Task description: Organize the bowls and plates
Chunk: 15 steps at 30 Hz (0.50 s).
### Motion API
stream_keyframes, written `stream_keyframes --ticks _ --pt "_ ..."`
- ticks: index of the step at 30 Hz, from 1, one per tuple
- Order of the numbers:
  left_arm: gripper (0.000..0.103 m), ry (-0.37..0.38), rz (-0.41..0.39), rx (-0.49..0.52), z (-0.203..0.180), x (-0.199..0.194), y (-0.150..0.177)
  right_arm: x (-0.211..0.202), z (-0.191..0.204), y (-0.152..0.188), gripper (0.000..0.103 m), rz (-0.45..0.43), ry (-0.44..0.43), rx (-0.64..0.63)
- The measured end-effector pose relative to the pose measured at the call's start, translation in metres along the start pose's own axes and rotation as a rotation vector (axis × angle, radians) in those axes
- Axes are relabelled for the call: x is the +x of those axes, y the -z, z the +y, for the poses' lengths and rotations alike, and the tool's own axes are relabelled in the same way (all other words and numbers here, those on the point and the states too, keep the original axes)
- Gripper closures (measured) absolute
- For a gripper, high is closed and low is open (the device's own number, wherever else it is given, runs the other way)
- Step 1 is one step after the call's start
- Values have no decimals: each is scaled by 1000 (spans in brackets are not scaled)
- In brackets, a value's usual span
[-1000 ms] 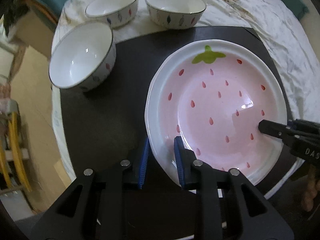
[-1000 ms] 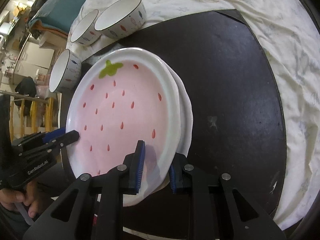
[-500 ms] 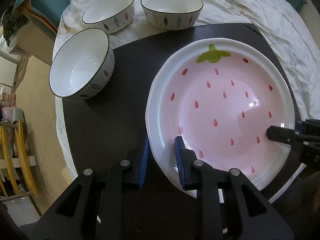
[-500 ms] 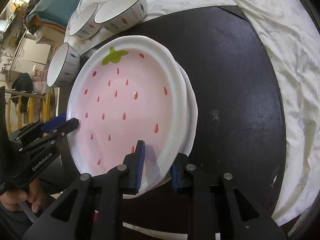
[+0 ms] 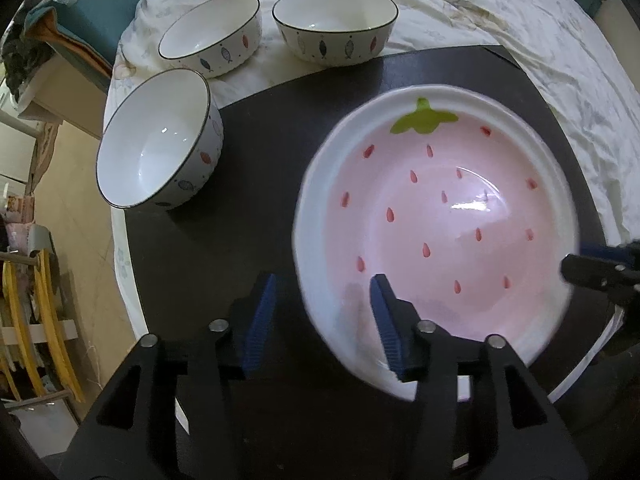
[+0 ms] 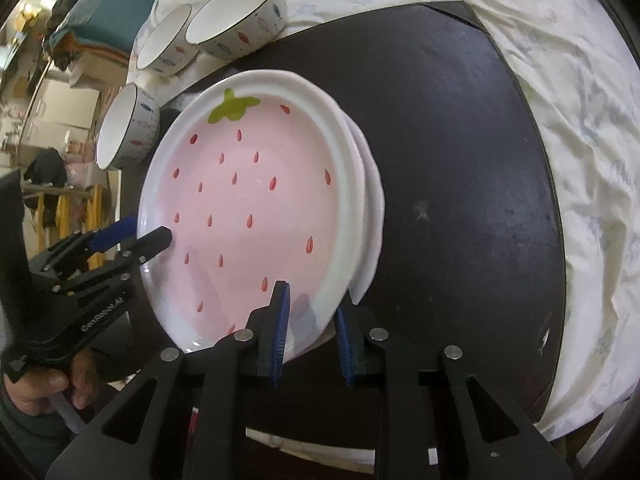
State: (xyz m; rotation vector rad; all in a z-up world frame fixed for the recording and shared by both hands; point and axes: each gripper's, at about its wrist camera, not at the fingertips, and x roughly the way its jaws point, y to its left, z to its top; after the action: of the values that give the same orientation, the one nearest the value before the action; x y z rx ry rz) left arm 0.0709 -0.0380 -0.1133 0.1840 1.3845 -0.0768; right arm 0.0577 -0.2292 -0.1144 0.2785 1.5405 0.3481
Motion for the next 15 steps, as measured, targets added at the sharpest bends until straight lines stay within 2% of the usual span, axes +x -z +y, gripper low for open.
stream_keyframes --ticks 3,8,9,11,12,14,15 --pt "49 -12 -12 -8 1 -1 -2 -12 -3 1 75 -43 81 -24" --pt "48 -15 -18 -16 3 -1 -4 -27 -16 -3 72 -112 99 12" --pt "48 -15 -19 -19 3 -1 -4 -29 -17 -5 52 -129 112 17" --pt "48 -9 -23 -31 6 -2 -5 -31 -17 -9 30 -158 119 21" --pt "47 -1 -25 -41 8 -2 -5 -30 -15 -11 30 -157 116 15" --pt "35 7 -27 -57 11 -3 -5 -25 -11 -13 30 -143 121 -2" --pt "32 9 -33 -63 13 -4 -4 -22 -10 -15 30 -135 124 -7"
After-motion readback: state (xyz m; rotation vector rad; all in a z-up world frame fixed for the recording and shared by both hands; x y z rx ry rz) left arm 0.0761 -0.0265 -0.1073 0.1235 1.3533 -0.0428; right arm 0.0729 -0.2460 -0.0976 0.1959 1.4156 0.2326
